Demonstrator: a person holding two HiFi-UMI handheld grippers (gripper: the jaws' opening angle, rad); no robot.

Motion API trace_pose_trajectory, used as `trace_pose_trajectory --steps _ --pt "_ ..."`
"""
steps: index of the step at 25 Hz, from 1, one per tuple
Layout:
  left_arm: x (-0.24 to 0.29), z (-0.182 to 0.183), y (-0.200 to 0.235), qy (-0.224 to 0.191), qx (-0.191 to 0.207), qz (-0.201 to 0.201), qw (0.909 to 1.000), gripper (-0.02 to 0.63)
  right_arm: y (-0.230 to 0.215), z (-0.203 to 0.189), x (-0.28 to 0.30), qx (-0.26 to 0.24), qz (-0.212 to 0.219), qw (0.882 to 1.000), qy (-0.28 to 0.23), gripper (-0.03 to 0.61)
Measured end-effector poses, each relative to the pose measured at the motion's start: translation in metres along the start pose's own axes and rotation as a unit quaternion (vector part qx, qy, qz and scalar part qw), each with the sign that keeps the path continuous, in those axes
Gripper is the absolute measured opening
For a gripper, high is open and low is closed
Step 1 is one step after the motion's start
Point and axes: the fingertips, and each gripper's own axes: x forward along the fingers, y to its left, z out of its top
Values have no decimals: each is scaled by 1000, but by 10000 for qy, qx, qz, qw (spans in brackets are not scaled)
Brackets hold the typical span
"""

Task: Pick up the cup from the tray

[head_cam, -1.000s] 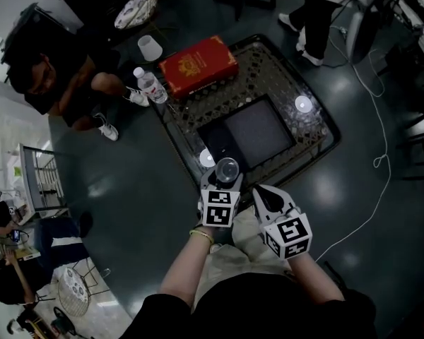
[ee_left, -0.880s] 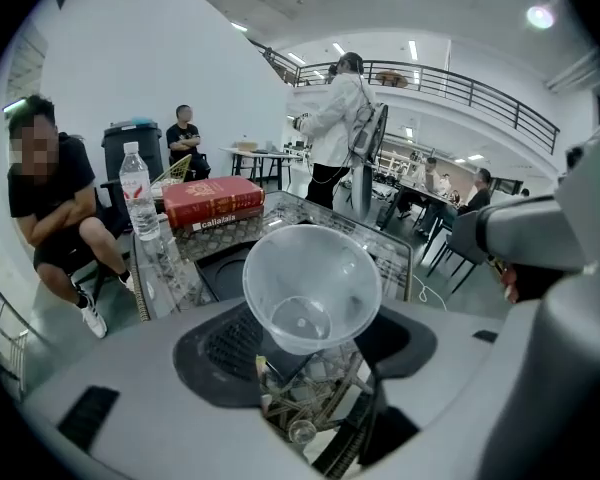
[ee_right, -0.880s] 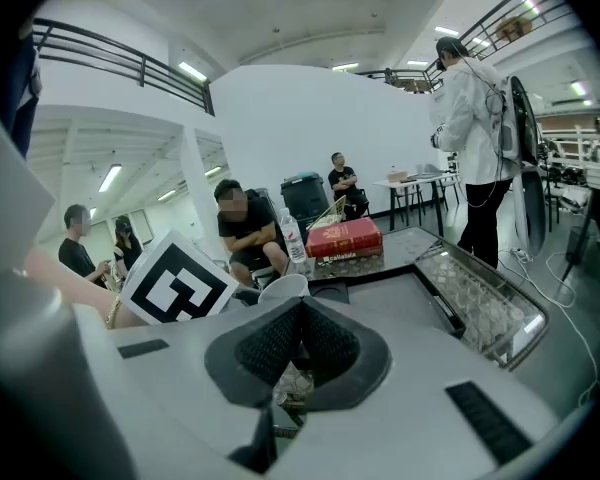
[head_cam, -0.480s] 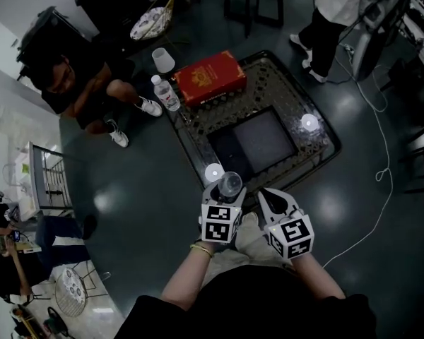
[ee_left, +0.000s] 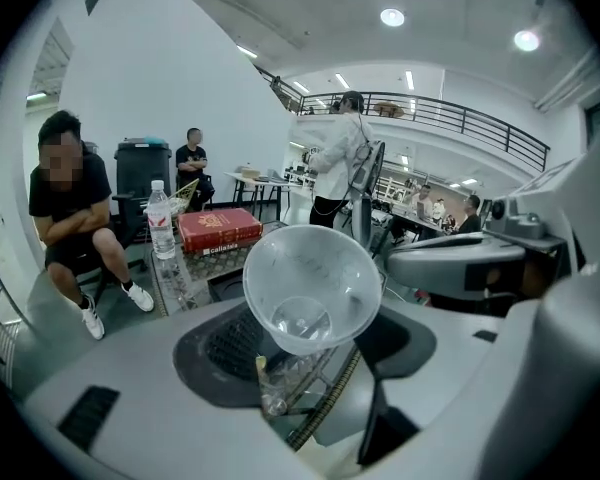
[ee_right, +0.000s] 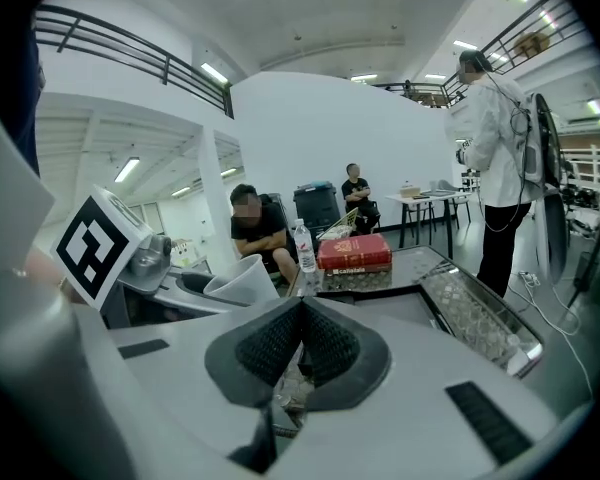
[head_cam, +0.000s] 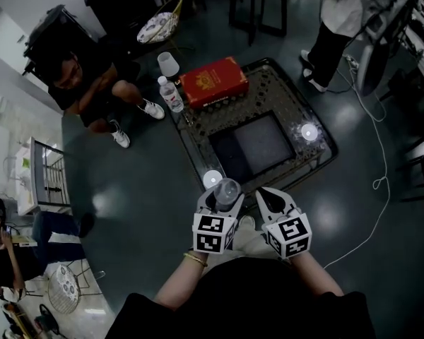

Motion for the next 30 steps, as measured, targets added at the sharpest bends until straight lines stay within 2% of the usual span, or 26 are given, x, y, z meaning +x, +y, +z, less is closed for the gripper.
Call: trace_pose_trajectory --steps 30 --pt "-12 4 4 -153 53 22 9999 279 9 4 2 -243 -23 9997 -16 11"
